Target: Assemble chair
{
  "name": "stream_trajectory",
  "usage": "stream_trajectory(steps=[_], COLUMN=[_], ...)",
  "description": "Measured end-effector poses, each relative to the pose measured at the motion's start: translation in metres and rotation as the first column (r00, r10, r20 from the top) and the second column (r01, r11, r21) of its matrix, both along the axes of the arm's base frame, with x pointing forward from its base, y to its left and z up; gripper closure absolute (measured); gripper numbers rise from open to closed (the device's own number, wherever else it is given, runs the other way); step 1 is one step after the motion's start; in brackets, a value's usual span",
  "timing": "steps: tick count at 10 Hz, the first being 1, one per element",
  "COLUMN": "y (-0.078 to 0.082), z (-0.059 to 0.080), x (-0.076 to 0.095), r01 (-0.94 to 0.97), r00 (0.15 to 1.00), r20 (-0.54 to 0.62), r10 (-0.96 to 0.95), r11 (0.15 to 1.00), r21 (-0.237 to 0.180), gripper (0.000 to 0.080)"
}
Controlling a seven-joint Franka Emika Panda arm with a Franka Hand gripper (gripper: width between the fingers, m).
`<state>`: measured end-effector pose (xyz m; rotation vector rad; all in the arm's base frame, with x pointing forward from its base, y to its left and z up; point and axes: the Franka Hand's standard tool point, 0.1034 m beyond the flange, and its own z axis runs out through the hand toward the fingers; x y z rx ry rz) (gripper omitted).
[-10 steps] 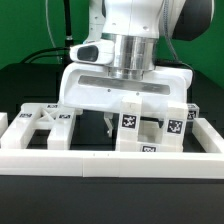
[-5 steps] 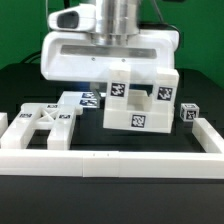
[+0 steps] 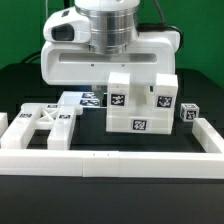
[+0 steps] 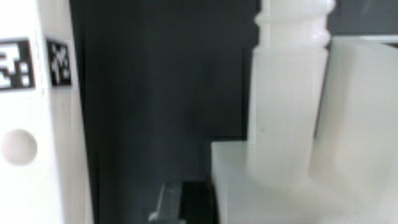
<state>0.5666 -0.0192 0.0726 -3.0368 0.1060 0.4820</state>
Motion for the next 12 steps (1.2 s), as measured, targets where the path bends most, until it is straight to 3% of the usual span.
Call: stream_trajectory(steps=[5,7,9,12], y=[-0.001,-0.005,-0.007,-0.013], z=[-0.004,-0.014,-0.013,-0.013], x=[-0.015,-0.017,-0.035,-0.041], r01=[0.01,0.012,0.042,0.073], r00=[0.956,0.92,0.835,0.71], r20=[-0.294,-0.392,-0.55,-0.704], r10=[0.001,0.007,-0.005,-0.025], r11=[0.999,0.999,0.998,0.997], r21=[0.034,0.046,0.055,0.039], gripper=[0.0765,0.0765,0.0765,0.0765])
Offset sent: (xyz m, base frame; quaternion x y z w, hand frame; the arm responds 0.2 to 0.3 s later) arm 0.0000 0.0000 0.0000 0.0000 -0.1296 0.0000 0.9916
